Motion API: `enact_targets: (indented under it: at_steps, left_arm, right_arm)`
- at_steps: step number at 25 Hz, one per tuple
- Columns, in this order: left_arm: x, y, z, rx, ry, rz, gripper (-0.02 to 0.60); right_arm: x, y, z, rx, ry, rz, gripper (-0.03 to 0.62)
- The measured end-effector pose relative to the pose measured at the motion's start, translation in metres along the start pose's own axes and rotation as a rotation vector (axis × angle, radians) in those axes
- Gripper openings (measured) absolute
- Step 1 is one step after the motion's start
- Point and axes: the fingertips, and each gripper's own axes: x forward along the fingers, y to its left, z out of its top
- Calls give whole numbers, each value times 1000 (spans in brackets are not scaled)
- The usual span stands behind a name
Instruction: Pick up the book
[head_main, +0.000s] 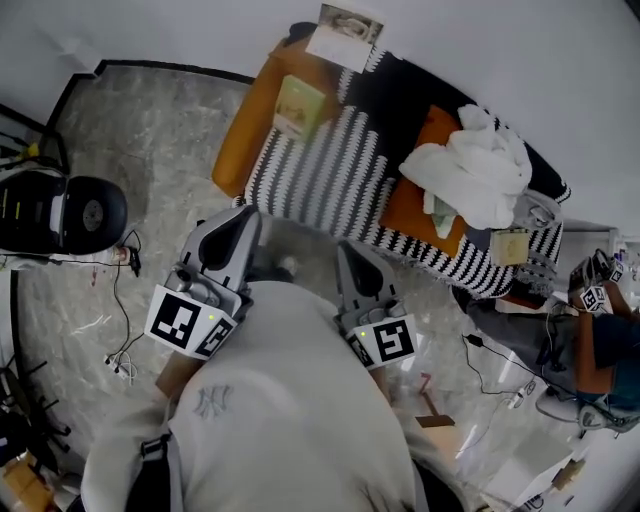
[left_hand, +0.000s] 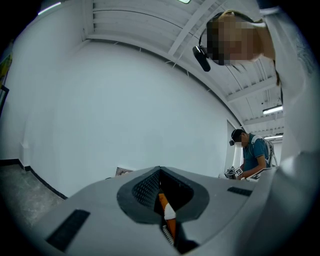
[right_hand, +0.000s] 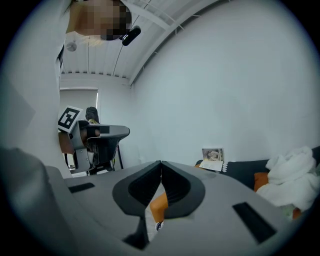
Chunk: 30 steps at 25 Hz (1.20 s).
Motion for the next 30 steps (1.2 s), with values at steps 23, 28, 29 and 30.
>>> enact_targets:
  at_steps: [23, 28, 29, 30]
  left_arm:
    - [45, 27, -5, -41, 41, -40, 9]
    - [73, 54, -1, -52, 42, -51, 9]
    - [80, 60, 2, -54, 39, -55, 9]
    - [87, 66, 5, -58, 36, -61, 9]
  right_arm:
    - [30, -30, 3, 21, 32, -56, 18]
    - [62, -47, 9, 17, 37, -76, 18]
    - [70, -50, 13, 13, 32, -80, 18]
    - [78, -53, 17, 11, 26, -86, 18]
